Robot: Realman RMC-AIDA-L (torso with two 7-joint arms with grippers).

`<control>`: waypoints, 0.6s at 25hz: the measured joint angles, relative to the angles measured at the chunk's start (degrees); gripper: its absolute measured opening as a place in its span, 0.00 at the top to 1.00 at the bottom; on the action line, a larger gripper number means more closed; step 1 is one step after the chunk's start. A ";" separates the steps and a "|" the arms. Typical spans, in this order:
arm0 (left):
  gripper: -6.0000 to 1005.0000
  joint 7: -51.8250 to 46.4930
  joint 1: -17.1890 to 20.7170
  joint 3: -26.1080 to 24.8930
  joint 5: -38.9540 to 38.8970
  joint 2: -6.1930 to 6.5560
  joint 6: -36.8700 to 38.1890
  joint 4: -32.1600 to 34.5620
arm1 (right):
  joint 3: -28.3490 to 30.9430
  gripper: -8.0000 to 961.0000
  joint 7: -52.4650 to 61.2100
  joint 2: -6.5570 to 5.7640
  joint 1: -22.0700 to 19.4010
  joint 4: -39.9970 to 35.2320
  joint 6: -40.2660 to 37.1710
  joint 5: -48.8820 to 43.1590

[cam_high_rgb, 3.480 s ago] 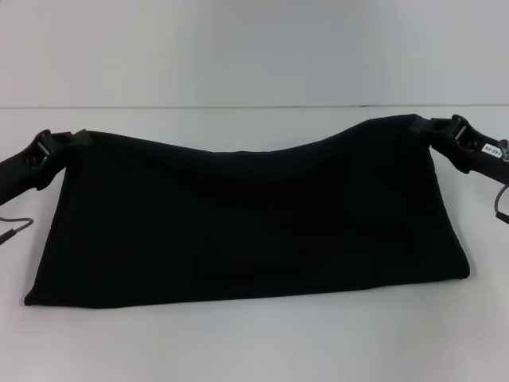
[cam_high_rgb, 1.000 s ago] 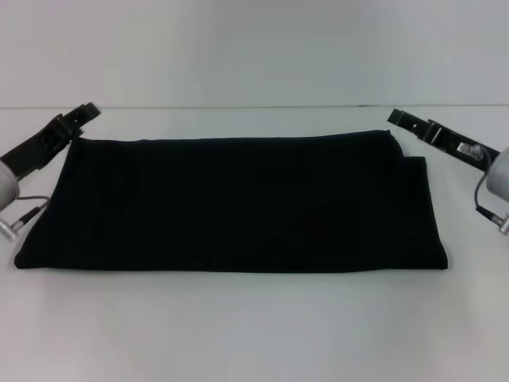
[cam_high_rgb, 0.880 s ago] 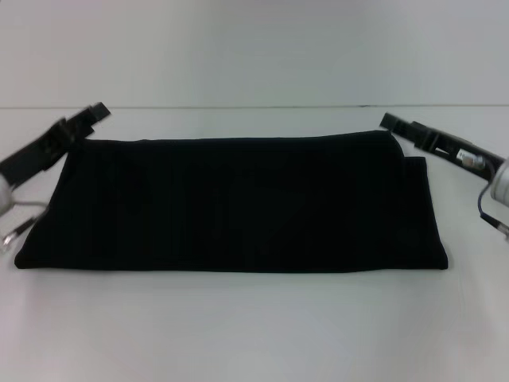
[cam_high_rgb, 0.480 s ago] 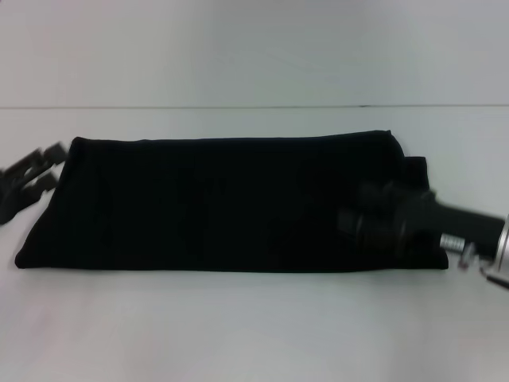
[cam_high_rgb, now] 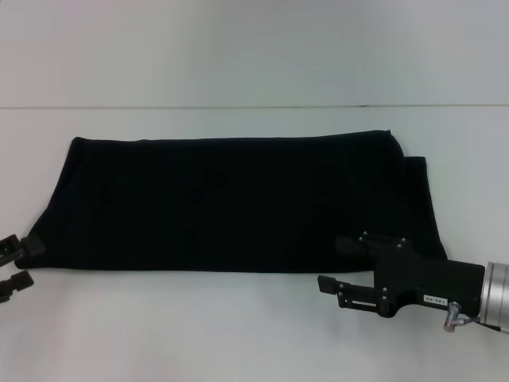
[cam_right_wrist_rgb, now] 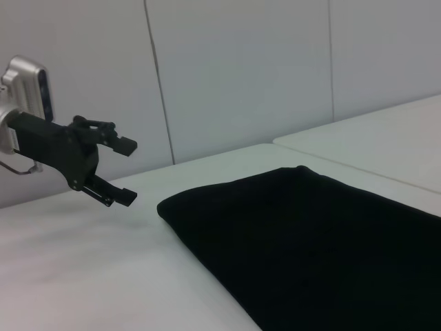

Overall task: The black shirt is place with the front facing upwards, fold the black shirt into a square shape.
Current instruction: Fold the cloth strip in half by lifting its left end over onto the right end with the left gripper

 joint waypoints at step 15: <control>0.05 -8.03 -3.35 0.82 6.29 0.09 -11.67 -0.32 | -0.30 0.19 -3.07 -0.04 -0.02 1.82 1.62 0.01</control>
